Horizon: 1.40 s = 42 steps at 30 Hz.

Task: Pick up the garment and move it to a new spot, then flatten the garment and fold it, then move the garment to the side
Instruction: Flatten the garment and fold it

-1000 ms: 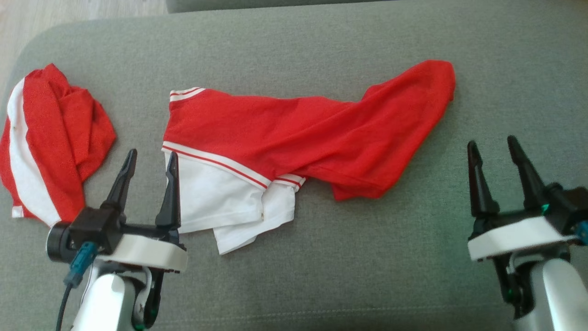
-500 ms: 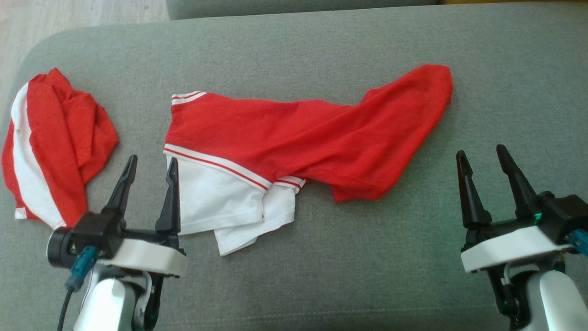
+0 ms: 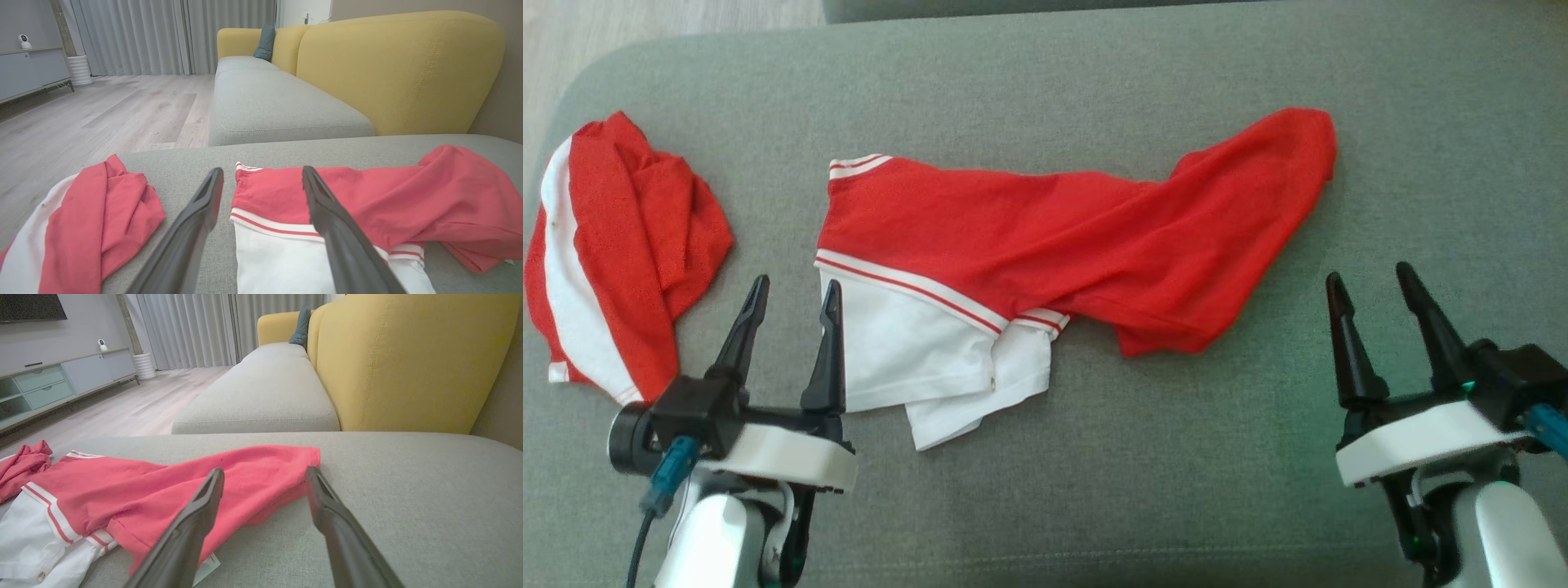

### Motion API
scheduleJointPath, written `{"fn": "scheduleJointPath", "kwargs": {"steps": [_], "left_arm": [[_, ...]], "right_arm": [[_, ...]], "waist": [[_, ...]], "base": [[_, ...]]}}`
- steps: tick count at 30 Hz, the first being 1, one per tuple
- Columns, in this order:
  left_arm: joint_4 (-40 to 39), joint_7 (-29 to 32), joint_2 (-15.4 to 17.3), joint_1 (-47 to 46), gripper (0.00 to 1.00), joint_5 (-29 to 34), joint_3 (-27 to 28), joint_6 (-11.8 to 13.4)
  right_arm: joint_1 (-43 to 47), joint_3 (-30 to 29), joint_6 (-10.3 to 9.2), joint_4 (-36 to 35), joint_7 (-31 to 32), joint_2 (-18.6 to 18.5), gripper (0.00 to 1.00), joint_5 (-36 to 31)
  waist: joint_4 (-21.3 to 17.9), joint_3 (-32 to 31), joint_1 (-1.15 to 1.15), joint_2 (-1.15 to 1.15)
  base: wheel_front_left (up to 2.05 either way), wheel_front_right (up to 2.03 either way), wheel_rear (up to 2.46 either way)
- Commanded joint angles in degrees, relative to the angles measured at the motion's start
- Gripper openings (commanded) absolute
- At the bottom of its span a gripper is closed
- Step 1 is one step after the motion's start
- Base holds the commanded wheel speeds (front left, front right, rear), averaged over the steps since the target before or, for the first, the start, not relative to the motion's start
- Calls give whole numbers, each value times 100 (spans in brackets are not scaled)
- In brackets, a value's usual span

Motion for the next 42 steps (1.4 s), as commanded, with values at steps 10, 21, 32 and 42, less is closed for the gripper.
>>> {"fn": "scheduleJointPath", "kwargs": {"steps": [10,21,32,42], "left_arm": [[-227,-29,49,-523,100,34,77,-26],[-206,-29,-23,-733,100,90,93,-101],[-207,-29,-87,-757,100,168,167,-139],[-204,-29,-119,-743,100,208,253,-194]], "right_arm": [[-540,447,-4,885,-18,-66,100,264],[-1240,651,-4,1823,-190,-14,100,670],[-1211,593,-4,1754,-475,-81,0,1060],[-610,-626,-4,908,-447,-124,0,867]], "waist": [[217,415,0,0],[363,726,0,0],[310,779,0,0],[194,763,0,0]], "base": [[0,0,0],[0,0,0],[0,0,0],[0,0,0]]}}
